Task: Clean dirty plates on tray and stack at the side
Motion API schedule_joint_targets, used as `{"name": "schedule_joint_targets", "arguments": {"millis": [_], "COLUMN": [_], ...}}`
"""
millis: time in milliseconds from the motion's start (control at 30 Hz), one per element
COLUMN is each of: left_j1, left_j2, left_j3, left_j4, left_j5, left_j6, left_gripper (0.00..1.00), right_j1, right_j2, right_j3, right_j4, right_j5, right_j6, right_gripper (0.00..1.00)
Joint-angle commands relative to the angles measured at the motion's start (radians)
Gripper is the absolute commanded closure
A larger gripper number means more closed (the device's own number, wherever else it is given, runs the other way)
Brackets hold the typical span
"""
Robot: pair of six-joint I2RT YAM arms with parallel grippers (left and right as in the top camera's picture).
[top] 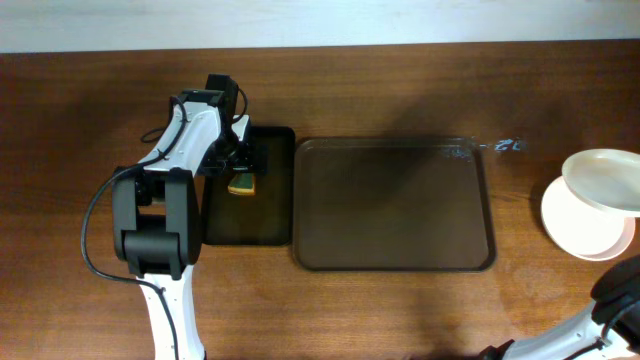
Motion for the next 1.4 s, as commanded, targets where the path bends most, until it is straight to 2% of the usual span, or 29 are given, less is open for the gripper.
{"name": "schedule_joint_targets", "arguments": {"millis": [0, 33, 67, 100, 200, 333, 367, 400, 433, 567, 700, 833, 1033, 1133, 1300, 1367], "left_j1": [0.002, 0.002, 0.002, 0.002, 0.002, 0.002, 0.002, 0.002, 0.002, 0.002, 0.002, 0.002, 0.002, 0.002, 0.002, 0.002], "left_j2": [0.014, 0.014, 0.014, 0.014, 0.014, 0.014, 0.014, 0.014, 0.014, 0.014, 0.014, 0.014, 0.014, 0.014, 0.014, 0.014], "left_j3": [-0.026, -0.026, -0.026, -0.026, -0.026, -0.026, -0.026, -0.026, -0.026, -0.026, -0.026, -0.026, -0.026, -0.026, -0.026, -0.026], "left_j4": [0.002, 0.002, 0.002, 0.001, 0.002, 0.002, 0.002, 0.002, 0.002, 0.001, 0.002, 0.002, 0.002, 0.001, 0.002, 0.002], "left_j5": [0.001, 0.001, 0.001, 0.001, 0.001, 0.001, 0.001, 0.001, 0.001, 0.001, 0.001, 0.001, 0.001, 0.001, 0.001, 0.001], "left_j6": [0.001, 0.001, 0.001, 0.001, 0.001, 0.001, 0.001, 0.001, 0.001, 0.001, 0.001, 0.001, 0.001, 0.001, 0.001, 0.001], "left_gripper": [0.00, 0.00, 0.00, 0.00, 0.00, 0.00, 0.00, 0.00, 0.00, 0.00, 0.00, 0.00, 0.00, 0.00, 0.00, 0.00], "right_j1": [-0.023, -0.024, -0.024, -0.024, -0.020, 0.048, 0.087, 0.149, 0.193, 0.399, 0.512, 0.570, 0.575, 0.606, 0.675, 0.761], "right_j2": [0.010, 0.010, 0.010, 0.010, 0.010, 0.010, 0.010, 0.010, 0.010, 0.010, 0.010, 0.010, -0.019, -0.161, -0.568, -0.758], "right_j3": [-0.005, -0.005, -0.005, -0.005, -0.005, -0.006, -0.006, -0.006, -0.006, -0.006, -0.006, -0.006, -0.006, -0.006, -0.006, -0.006], "right_j4": [0.004, 0.006, 0.009, 0.009, 0.000, -0.014, -0.021, -0.032, -0.041, -0.045, -0.045, -0.045, -0.033, -0.030, -0.031, -0.021], "right_j5": [-0.029, -0.029, -0.029, -0.029, -0.088, -0.371, -0.410, -0.450, -0.459, -0.454, -0.454, -0.454, -0.447, -0.447, -0.447, -0.415], "right_j6": [0.008, 0.008, 0.008, 0.008, 0.003, -0.196, -0.209, -0.209, -0.209, -0.209, -0.209, -0.209, -0.209, -0.209, -0.209, -0.235], "right_gripper": [0.88, 0.66, 0.31, 0.25, 0.21, 0.20, 0.18, 0.13, 0.01, 0.02, 0.02, 0.02, 0.02, 0.02, 0.02, 0.02]}}
